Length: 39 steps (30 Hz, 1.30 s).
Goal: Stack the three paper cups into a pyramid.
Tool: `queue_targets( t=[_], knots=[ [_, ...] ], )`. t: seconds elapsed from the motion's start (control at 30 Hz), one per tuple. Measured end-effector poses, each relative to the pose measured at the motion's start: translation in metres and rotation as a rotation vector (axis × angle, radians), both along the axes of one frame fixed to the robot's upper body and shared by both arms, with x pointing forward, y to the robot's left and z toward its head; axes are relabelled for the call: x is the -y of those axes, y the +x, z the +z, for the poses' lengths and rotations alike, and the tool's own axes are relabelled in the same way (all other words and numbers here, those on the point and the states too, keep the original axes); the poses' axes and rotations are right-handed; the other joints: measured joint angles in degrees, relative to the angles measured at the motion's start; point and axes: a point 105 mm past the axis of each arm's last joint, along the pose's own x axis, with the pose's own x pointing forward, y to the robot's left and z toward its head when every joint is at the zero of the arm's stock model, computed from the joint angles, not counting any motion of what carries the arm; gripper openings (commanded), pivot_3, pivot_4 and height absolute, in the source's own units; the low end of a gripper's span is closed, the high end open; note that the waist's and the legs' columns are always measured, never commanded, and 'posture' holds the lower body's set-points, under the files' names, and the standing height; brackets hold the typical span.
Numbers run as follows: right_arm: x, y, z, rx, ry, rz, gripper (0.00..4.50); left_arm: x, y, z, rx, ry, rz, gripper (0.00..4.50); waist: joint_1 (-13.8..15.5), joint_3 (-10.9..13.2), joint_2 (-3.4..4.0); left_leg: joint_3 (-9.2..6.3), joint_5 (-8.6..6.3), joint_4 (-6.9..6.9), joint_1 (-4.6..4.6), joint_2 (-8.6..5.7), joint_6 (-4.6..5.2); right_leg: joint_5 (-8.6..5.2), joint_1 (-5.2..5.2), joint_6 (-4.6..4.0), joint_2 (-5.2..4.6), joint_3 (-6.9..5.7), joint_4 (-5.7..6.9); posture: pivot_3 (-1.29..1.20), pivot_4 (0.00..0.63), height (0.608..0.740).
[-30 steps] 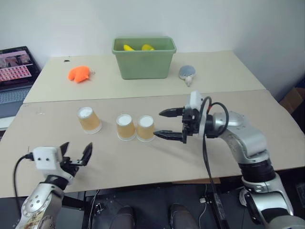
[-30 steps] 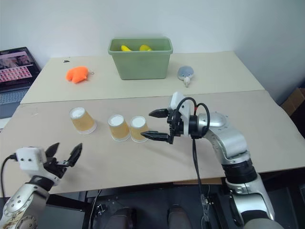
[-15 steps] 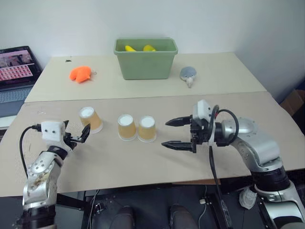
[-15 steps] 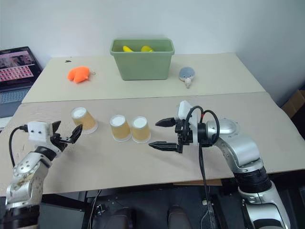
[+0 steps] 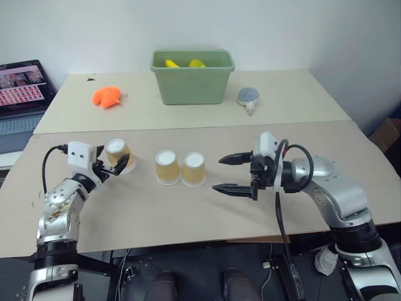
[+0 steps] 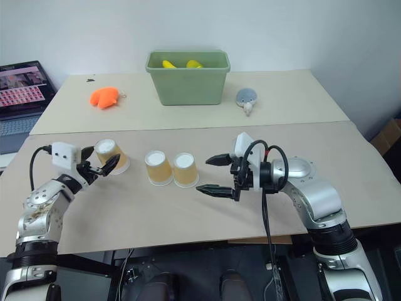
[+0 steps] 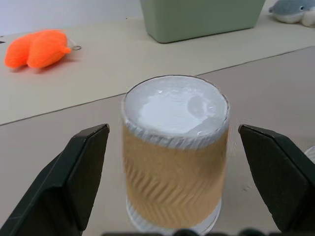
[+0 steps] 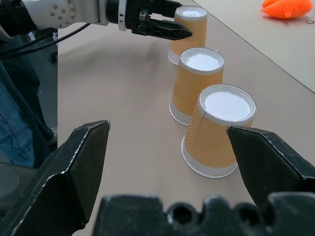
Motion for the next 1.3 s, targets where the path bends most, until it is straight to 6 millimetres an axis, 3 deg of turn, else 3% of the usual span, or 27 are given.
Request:
queue_targets(
  t=[0.47,0.5,0.53,0.67,0.97,1.13,1.3],
  knots=[
    [0.003,0.004,-0.002,0.024,-0.019,-0.033,4.46,0.006,0.008,0.002,0.009,0.004,-0.026,4.5,-0.05,0.0,0.0,-0.01,0.0,0.01,-0.03,0.0,0.0,0.0,-0.03,0.0,0.0,0.0,0.01,0.0,0.15,0.732],
    [0.003,0.004,-0.003,0.025,-0.022,-0.036,4.5,0.006,0.008,0.002,0.009,0.004,-0.026,3.98,-0.05,0.0,0.0,-0.01,0.0,0.01,-0.03,0.0,0.0,0.0,-0.03,0.0,0.0,0.0,0.01,0.0,0.15,0.732],
    [0.003,0.004,-0.003,0.025,-0.024,-0.037,4.5,0.006,0.008,0.002,0.01,0.004,-0.026,3.87,-0.05,0.0,0.0,-0.01,0.0,0.01,-0.03,0.0,0.0,0.0,-0.03,0.0,0.0,0.0,0.01,0.0,0.15,0.732],
    [0.003,0.006,-0.008,0.019,-0.04,-0.049,4.5,0.007,0.008,0.002,0.011,0.002,-0.027,2.48,-0.04,0.0,0.0,-0.01,0.0,0.01,-0.02,0.0,0.0,0.0,-0.03,0.0,0.0,0.0,0.02,0.0,0.15,0.732],
    [0.002,0.009,-0.012,0.015,-0.045,-0.057,4.5,0.011,0.011,0.005,0.026,-0.018,-0.029,2.44,0.03,0.0,-0.01,-0.02,0.0,0.04,-0.04,0.0,0.0,0.0,-0.03,0.0,0.0,-0.01,0.03,0.0,0.15,0.732],
    [0.002,0.014,-0.017,0.008,-0.05,-0.081,4.5,0.027,0.025,0.048,0.112,-0.097,-0.107,2.44,0.16,0.03,-0.06,-0.11,0.0,0.18,-0.17,-0.02,0.0,0.02,-0.03,0.03,0.0,-0.1,0.05,0.0,0.15,0.732],
    [0.001,0.024,-0.028,-0.002,-0.064,-0.141,4.5,0.049,0.025,0.133,0.211,-0.135,-0.351,2.44,-0.15,0.09,-0.15,-0.11,-0.01,0.2,-0.21,-0.03,0.01,0.01,-0.04,0.05,0.01,-0.13,0.05,0.0,0.15,0.732]
  ],
)
